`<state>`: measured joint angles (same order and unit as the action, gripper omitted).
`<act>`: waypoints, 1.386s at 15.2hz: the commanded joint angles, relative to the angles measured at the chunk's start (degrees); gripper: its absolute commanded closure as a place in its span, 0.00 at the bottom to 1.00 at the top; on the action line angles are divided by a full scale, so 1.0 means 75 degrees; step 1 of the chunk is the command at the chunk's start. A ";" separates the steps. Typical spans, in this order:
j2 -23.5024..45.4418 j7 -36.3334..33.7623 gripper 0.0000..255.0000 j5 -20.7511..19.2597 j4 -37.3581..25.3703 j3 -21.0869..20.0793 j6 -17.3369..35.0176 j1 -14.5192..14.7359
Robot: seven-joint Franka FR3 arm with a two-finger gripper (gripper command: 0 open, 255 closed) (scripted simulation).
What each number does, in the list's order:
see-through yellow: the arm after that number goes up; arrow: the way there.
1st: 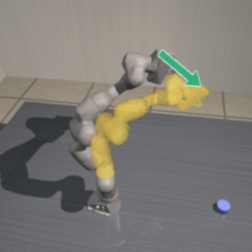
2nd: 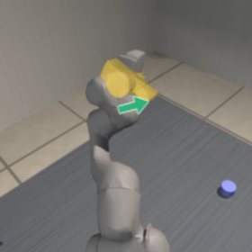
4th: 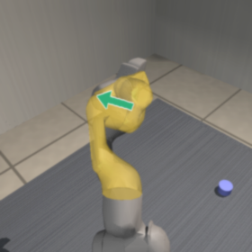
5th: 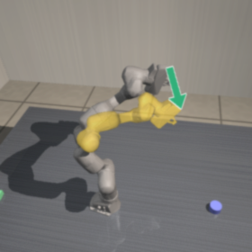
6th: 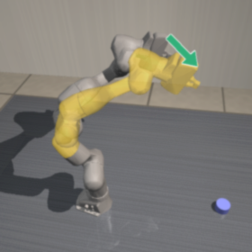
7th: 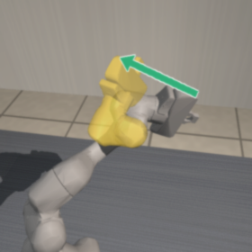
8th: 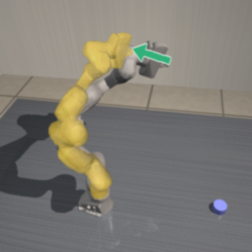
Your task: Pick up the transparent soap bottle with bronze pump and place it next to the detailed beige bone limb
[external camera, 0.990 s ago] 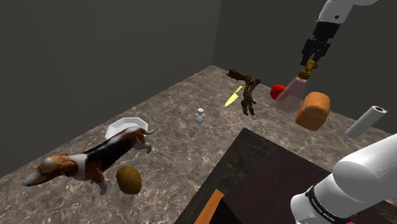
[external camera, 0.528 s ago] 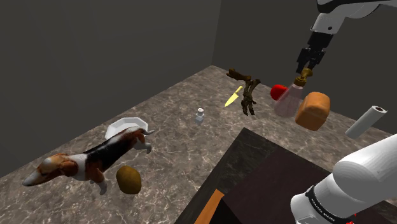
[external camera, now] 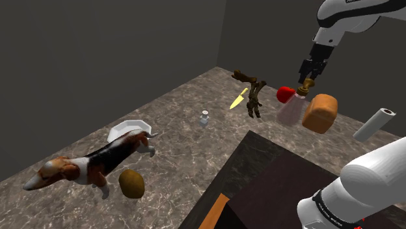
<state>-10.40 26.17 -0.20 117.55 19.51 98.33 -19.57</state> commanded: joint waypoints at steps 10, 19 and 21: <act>0.0141 0.0067 1.00 0.0033 0.0516 0.0037 0.0656 -0.0011; 0.0141 0.0067 0.00 0.0033 0.0516 0.0037 0.0656 -0.0011; 0.0150 0.0069 0.00 0.0035 -0.0006 0.0038 0.0142 -0.0011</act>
<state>-9.54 26.39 0.03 119.36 19.63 101.07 -19.55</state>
